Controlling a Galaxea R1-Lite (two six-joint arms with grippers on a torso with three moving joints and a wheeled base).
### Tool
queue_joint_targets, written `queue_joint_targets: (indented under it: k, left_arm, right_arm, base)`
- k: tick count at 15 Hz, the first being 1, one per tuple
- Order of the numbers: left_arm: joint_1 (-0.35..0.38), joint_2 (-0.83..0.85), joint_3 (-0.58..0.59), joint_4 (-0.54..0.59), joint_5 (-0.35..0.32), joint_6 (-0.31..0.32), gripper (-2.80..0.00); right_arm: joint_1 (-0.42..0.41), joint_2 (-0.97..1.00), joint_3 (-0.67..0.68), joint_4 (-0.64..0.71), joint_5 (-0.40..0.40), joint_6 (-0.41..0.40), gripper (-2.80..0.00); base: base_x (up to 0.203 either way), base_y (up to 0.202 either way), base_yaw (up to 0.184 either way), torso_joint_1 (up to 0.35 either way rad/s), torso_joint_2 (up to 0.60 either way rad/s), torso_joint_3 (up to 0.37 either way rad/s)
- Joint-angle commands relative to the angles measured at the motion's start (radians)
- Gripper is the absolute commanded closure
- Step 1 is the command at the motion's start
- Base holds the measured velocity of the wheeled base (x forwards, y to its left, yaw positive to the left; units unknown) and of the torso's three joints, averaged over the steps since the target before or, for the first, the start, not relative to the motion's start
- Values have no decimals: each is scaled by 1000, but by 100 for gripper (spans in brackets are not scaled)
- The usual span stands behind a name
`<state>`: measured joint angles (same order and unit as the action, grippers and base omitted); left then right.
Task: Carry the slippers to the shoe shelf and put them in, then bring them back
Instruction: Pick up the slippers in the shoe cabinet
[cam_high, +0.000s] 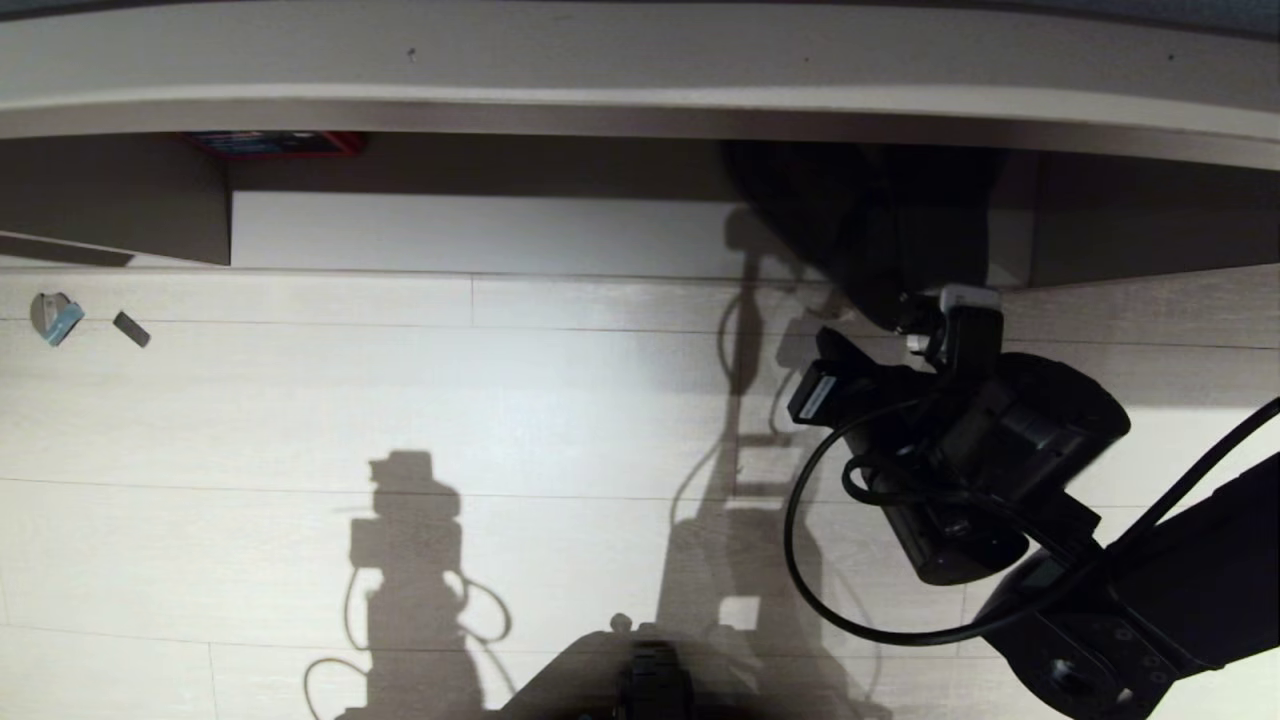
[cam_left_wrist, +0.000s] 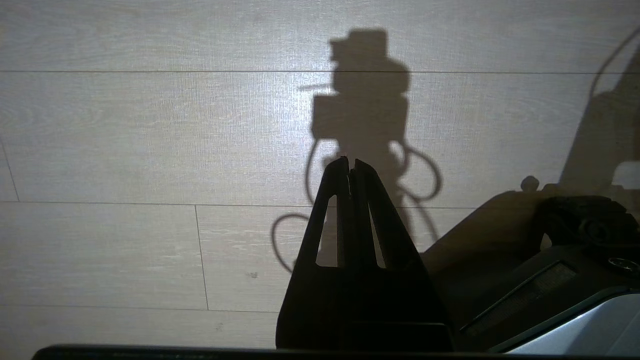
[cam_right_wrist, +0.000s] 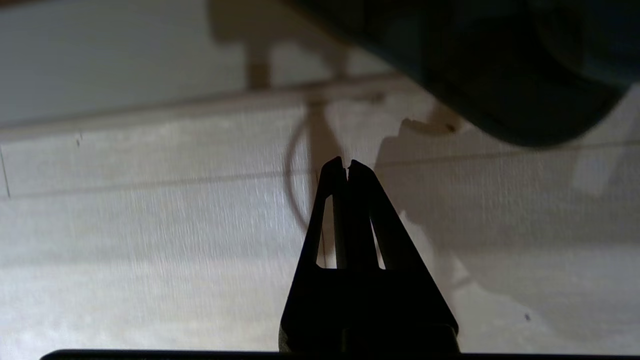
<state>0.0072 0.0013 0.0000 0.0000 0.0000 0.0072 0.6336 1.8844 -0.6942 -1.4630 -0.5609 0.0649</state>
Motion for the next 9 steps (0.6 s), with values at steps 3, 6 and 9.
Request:
queue_joint_targets:
  k: [3,6,9]
  left_arm:
    - [0,0,0,0,1,-1,0]
    - [0,0,0,0,2,-1,0]
    - [0,0,0,0,2,-3,0]
  right_arm:
    - [-32,61,-102,-6,-10,-14,0]
    - [-55,101,-160,-9,-35,-34,0]
    - [-70,131,-225,-7,-65,-54,0]
  base:
    - [0,0,0,0,0,0]
    - [0,0,0,0,0,0]
    - [0,0,0,0,0,0]
